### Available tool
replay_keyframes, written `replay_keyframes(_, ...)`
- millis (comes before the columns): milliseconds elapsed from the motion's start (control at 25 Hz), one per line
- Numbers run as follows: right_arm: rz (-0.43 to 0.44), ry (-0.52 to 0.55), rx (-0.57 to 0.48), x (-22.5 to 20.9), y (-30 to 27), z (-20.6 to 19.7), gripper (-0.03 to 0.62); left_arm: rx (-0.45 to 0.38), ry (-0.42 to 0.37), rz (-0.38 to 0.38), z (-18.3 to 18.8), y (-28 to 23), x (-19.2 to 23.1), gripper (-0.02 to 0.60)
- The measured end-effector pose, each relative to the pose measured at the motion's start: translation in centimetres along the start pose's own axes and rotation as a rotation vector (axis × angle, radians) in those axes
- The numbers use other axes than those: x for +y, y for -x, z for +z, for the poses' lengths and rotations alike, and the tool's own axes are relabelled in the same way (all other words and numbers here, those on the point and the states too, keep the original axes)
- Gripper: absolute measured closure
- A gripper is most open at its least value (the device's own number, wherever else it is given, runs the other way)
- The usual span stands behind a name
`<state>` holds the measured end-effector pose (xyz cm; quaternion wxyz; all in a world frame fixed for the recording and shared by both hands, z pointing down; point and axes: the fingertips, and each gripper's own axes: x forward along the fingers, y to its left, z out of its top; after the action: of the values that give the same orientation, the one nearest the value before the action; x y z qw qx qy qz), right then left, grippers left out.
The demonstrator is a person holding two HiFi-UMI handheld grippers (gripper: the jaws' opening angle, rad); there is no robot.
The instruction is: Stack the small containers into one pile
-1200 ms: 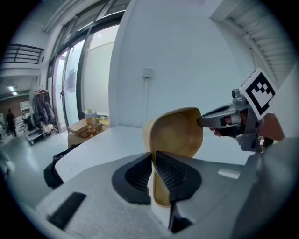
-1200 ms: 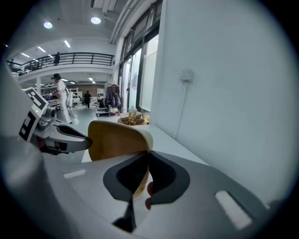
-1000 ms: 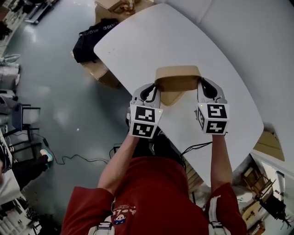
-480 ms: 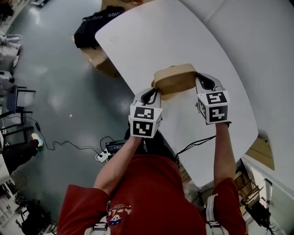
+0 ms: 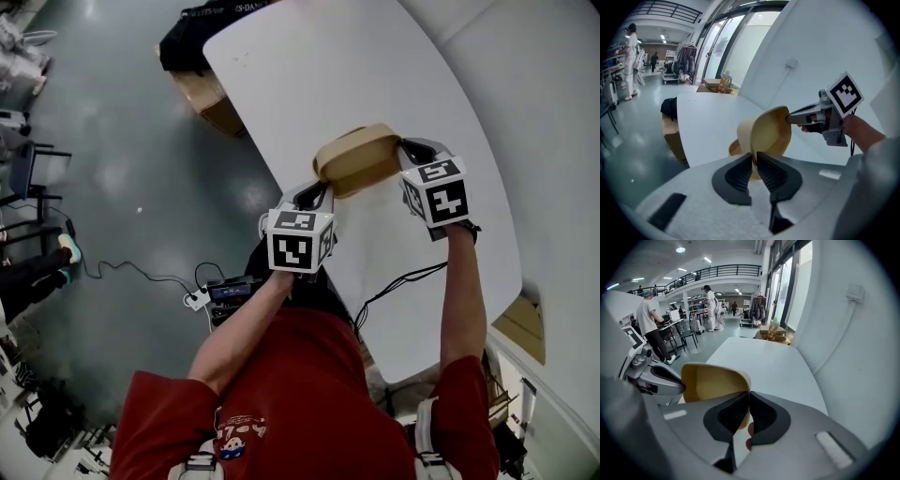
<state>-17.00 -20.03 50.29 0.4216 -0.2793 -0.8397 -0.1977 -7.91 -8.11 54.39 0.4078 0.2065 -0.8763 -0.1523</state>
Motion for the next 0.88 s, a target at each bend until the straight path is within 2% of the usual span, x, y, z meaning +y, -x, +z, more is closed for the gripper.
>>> replay_keyframes(400, 0.083, 0.048, 0.125, 0.3, -3.2, -0.8, 0.582, 0.062, 0.096, -0.004, -2.3, -1.5, 0.4, 0.541)
replay_keyframes(880, 0.139, 0.055, 0.266, 0.3, -6.5, -1.6, 0.582, 0.11, 0.188, -0.025, -2.7, -2.7, 1.6, 0.528)
